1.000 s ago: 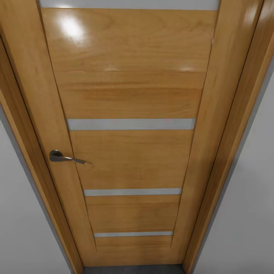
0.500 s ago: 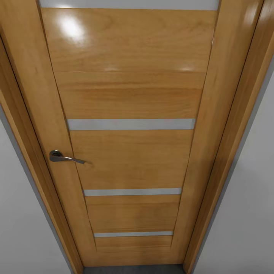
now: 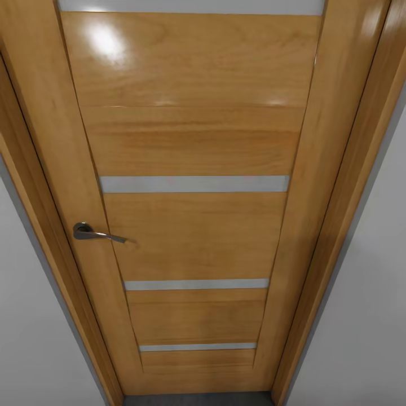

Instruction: Move the two storage containers from the living room to the garage. In the garage, place one container on the floor and stack the other container on top of it (either order is fine).

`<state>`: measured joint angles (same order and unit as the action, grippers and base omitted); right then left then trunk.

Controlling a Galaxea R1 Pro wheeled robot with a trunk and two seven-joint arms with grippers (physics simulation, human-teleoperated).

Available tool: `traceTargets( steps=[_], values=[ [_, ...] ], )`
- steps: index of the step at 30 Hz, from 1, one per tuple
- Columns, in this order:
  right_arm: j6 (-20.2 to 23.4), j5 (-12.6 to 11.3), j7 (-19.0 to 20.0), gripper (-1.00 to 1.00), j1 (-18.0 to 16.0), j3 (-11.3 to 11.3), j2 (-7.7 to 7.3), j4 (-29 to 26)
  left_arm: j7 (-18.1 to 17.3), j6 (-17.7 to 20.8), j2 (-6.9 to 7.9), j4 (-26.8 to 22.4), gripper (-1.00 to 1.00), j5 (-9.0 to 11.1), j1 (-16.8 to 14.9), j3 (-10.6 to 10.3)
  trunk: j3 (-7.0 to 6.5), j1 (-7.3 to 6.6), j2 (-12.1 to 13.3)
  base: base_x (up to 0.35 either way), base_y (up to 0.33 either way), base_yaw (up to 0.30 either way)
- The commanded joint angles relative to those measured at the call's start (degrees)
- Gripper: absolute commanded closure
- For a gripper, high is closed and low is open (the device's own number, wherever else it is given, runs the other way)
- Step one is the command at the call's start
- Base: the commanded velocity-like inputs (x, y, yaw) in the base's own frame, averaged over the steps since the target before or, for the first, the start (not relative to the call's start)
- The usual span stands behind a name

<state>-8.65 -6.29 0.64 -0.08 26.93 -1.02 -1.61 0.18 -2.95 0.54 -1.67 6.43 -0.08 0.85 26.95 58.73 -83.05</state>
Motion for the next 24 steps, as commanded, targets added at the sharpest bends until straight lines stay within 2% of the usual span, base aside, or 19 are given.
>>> traceTargets(
  steps=[1,3,5,6,8,9,12,13,18,21,23,24],
  values=[
    [-0.1,-0.6,0.3,-1.0,0.0,0.5,-0.64,-1.6,0.0,-0.1,-0.01,0.0,-1.0,0.5,0.0,0.0,0.05,0.0,0.0,0.0,0.0,0.0],
    [0.2,-0.7,0.9,-1.0,0.0,0.5,-2.76,-5.0,0.0,-0.1,-0.01,0.0,-1.0,0.4,0.0,0.0,0.05,0.0,0.0,0.0,0.0,0.0],
    [0.4,-0.9,3.8,-1.0,0.0,0.4,-6.34,-8.9,0.0,-0.1,0.0,0.0,-1.0,0.4,0.0,0.0,0.05,0.0,0.0,0.0,0.0,0.0],
    [0.4,-0.9,4.5,-1.0,0.0,0.4,-6.93,-9.5,0.0,-0.1,0.0,0.0,-1.0,0.4,0.0,0.0,0.05,0.0,0.0,0.0,0.0,0.0],
    [0.5,-1.0,9.0,-1.0,0.0,0.4,-9.77,-12.8,0.0,-0.1,-0.02,0.0,-1.0,0.4,0.0,0.0,0.05,0.0,0.0,0.0,0.0,0.0],
    [0.5,-1.0,9.9,-1.0,0.0,0.4,-10.37,-13.4,0.0,-0.1,-0.02,0.0,-1.0,0.4,0.0,0.0,0.05,0.0,0.0,0.0,0.0,0.0],
    [0.5,-1.2,12.8,-1.0,0.0,0.3,-13.86,-17.4,0.0,-0.1,-0.08,-0.1,-1.0,0.4,0.0,0.0,0.05,0.0,0.0,0.0,0.0,0.0],
    [0.6,-1.6,13.2,-1.0,0.0,0.3,-14.65,-18.9,0.0,-0.1,-0.08,-0.1,-1.0,0.4,0.0,0.0,0.05,0.0,0.0,0.0,0.0,0.0],
    [0.7,-3.2,14.0,-1.0,0.0,0.3,-16.73,-24.1,0.0,-0.1,-0.1,-0.1,-1.0,0.3,0.0,0.0,0.05,0.0,0.0,0.0,0.0,0.0],
    [0.9,-3.7,14.4,-1.0,0.0,0.3,-18.93,-28.0,0.0,-0.1,-0.1,-0.1,-1.0,0.4,0.0,0.0,0.05,0.0,0.0,0.0,0.0,0.0],
    [2.6,-3.9,15.5,-1.0,0.0,0.2,-20.68,-33.5,0.0,-0.1,-0.1,-0.1,-1.0,0.3,0.0,0.0,0.05,0.0,0.0,0.0,0.0,0.0],
    [5.2,-4.0,16.2,-1.0,-0.1,0.2,-21.64,-38.0,0.0,-0.1,-0.1,0.0,-1.0,0.3,0.0,0.0,0.05,0.0,0.0,0.0,0.0,0.0]
  ],
)
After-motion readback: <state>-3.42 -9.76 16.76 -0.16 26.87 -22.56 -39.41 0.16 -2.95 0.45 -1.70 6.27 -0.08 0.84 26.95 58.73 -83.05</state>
